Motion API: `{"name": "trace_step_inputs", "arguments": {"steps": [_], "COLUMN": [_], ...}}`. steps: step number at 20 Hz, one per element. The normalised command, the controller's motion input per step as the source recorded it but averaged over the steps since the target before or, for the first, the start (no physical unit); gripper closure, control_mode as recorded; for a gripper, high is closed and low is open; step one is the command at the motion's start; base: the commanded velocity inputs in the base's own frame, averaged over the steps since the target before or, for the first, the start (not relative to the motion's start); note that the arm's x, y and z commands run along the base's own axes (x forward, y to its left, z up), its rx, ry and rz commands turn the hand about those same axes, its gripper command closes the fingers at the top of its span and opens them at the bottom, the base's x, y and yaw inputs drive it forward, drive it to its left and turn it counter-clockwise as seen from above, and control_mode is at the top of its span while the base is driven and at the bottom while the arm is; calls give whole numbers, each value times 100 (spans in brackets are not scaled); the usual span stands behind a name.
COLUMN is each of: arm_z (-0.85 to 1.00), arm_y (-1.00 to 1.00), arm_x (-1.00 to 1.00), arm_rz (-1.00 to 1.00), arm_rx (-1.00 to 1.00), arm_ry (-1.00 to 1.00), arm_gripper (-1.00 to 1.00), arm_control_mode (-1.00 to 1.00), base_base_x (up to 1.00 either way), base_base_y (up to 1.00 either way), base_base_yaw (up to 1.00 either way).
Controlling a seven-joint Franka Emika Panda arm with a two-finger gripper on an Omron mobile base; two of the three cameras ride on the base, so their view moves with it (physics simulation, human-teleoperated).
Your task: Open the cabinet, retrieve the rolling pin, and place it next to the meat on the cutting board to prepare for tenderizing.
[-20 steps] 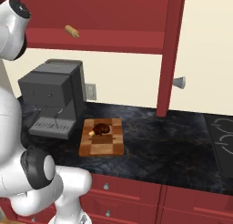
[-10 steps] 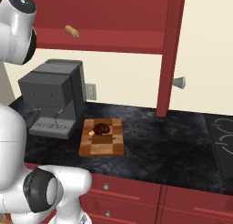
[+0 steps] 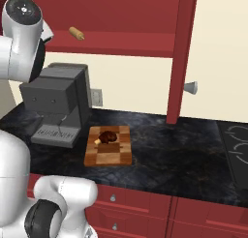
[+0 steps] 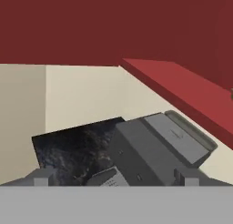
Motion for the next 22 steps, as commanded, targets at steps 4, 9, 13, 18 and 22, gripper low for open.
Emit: {"name": "trace_step_inputs", "arguments": {"steps": [4,9,13,18,22], "arm_z": [1,3,10,10,10], "arm_y": [-59,-29,-21,-15,-3], "arm_x": [11,12,51,60,56], "arm_rz": [-14,-6,-5,-2,-1], "arm_rx": [0,1,1,2,3], "arm_ry": [-1,-3,0,0,0], "arm_gripper": [-100,-100,-100,-100,-100], "arm_control_mode": [-100,-100,-100,-100,-100], "base_base_x": [0,0,0,0,0], "base_base_y": [0,0,0,0,0], "base_base_yaw": [0,0,0,0,0]}}
